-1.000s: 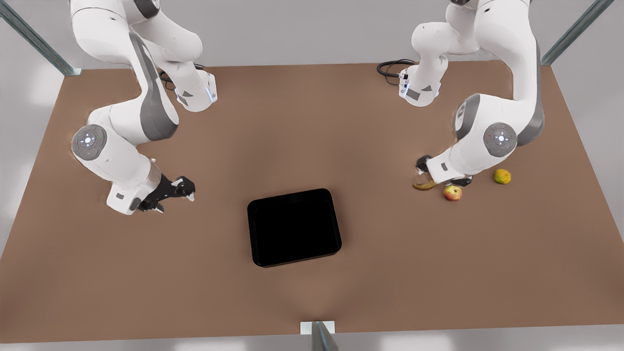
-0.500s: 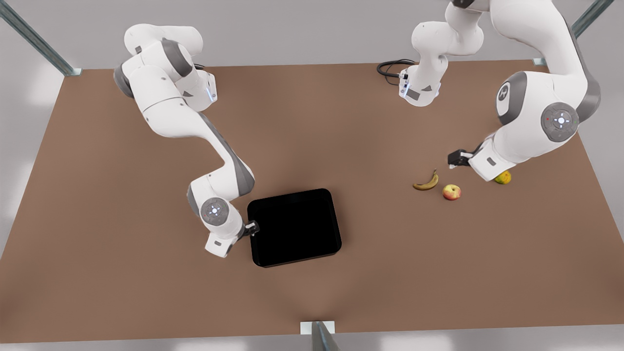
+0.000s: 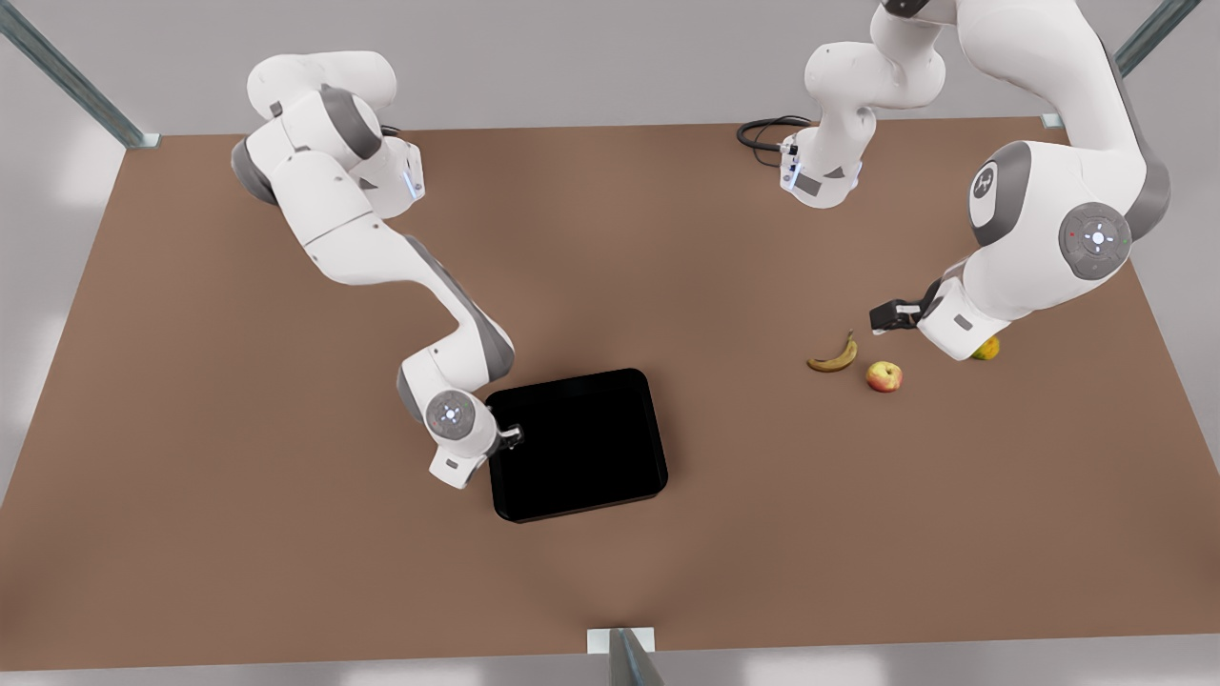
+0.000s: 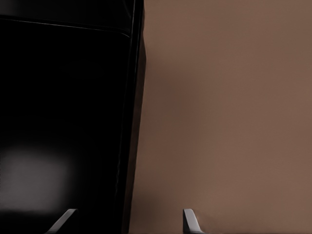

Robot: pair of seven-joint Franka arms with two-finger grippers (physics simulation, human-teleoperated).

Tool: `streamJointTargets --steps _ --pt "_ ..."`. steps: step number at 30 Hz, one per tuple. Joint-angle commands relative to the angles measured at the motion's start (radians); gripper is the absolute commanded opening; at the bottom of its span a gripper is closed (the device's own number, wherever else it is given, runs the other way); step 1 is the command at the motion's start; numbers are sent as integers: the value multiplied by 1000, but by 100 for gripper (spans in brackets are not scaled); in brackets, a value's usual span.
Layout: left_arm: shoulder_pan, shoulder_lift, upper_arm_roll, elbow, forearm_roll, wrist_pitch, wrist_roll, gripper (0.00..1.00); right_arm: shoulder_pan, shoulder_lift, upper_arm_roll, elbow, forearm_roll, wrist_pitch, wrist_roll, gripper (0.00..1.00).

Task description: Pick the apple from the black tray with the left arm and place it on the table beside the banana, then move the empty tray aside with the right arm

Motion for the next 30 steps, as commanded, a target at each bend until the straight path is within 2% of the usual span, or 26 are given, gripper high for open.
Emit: streamJointTargets --steps 1,2,4,9,13,16,20,24,27,29,30 --pt "0 -1 0 1 0 0 -109 100 0 2 0 2 3 22 74 50" --pt "0 -1 0 1 0 0 -109 100 0 2 -1 2 31 22 43 33" --pt "0 -1 0 1 2 0 -109 100 -8 1 -1 3 73 22 -9 18" --pt "-3 0 -2 1 2 0 -109 100 -8 1 -1 8 72 20 -31 0" --pt "-3 0 -2 1 3 0 -109 100 -8 -36 13 17 72 -10 -31 0" --pt "-3 0 -2 1 3 0 -111 100 -11 -59 14 140 72 -208 -95 0" --pt "-3 0 -2 1 3 0 -111 100 -192 -62 26 307 73 -481 -486 0" --pt "-5 0 -2 1 3 0 -111 100 -422 -84 31 356 70 -609 -908 0" --pt "-5 0 -2 1 3 0 -111 100 -505 -82 11 358 61 -593 -1087 0" --pt "-5 0 -2 1 3 0 -112 100 -506 -59 -69 356 61 -492 -1193 0" --pt "-5 0 -2 1 3 0 -111 100 -506 -44 -81 356 59 -465 -1201 0"
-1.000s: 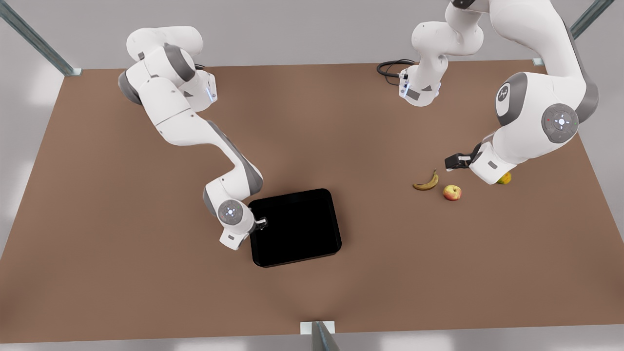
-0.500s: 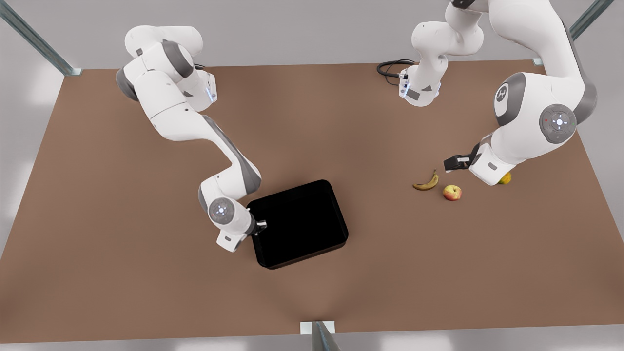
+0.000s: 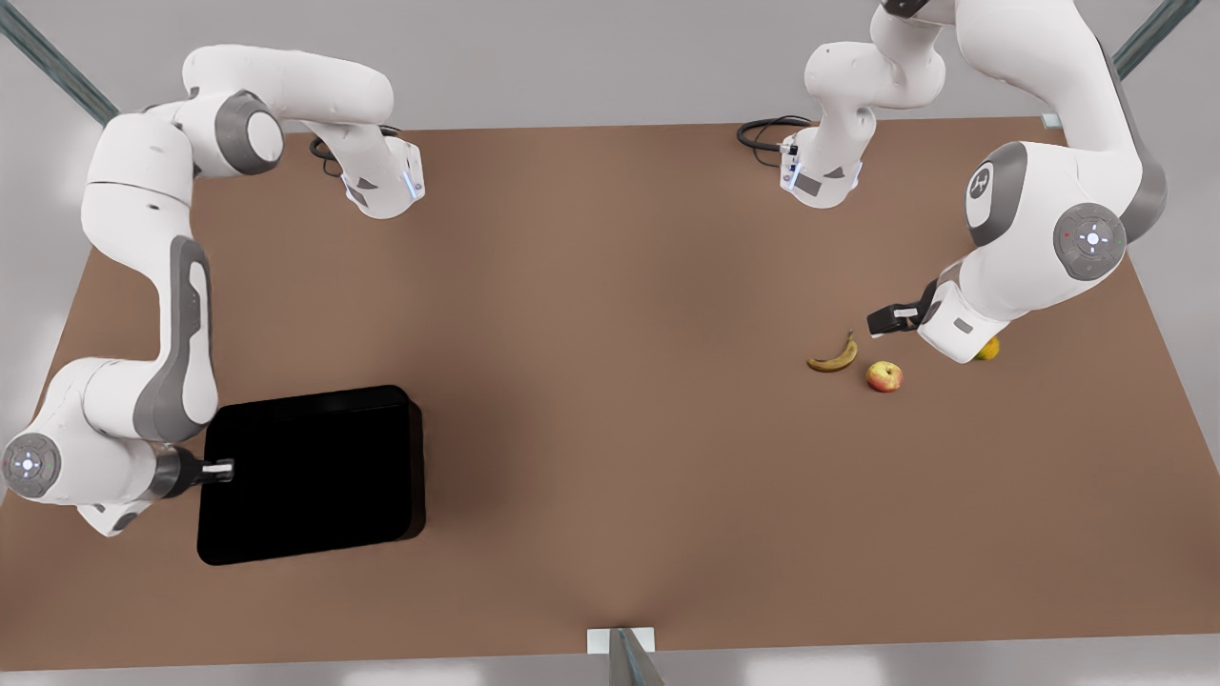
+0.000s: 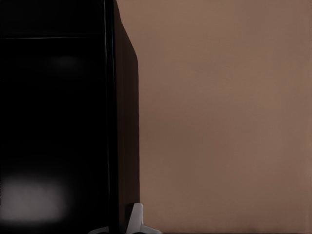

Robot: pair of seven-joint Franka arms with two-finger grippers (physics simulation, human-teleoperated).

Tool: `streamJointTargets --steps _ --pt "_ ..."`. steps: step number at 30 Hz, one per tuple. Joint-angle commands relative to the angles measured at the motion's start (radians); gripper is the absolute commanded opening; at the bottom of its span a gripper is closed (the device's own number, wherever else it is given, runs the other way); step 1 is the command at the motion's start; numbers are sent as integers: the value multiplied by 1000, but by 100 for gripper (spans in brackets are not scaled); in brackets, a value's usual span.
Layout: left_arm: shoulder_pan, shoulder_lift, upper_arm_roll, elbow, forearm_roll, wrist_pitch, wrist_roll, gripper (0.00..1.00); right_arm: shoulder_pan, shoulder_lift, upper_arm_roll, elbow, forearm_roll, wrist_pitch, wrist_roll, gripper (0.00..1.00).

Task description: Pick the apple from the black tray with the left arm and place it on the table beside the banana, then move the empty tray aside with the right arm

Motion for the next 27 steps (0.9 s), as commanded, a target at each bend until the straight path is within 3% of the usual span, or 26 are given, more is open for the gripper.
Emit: streamJointTargets --steps 1,8,9,10,11,15,16,19,21,27 --pt "0 -1 0 0 1 -1 -23 100 -2 21 -19 -1 -13 34 -695 0" --pt "0 -1 0 0 1 -1 -23 100 3 98 -19 -1 -47 133 -689 1" --pt "0 -1 0 0 1 -1 -23 100 3 96 -19 -1 -47 133 -686 16" --pt "0 -1 0 0 1 -1 -23 100 3 96 -19 0 -47 130 -683 47" --pt "0 -1 0 0 1 -1 -23 100 3 96 -19 -1 -44 126 -672 100" --pt "0 0 0 0 1 -1 -23 100 4 87 -12 0 -38 89 -643 100" --pt "0 0 0 0 1 -1 -23 100 0 57 29 0 -35 45 -559 100" --pt "0 0 0 2 -4 -1 -18 100 43 -169 144 -1 -41 -192 188 100" --pt "-3 20 -12 8 1 27 -18 100 10 -243 155 -12 74 -218 240 100" --pt "0 25 -11 10 -1 27 -15 100 7 -266 158 -15 56 -236 270 100"
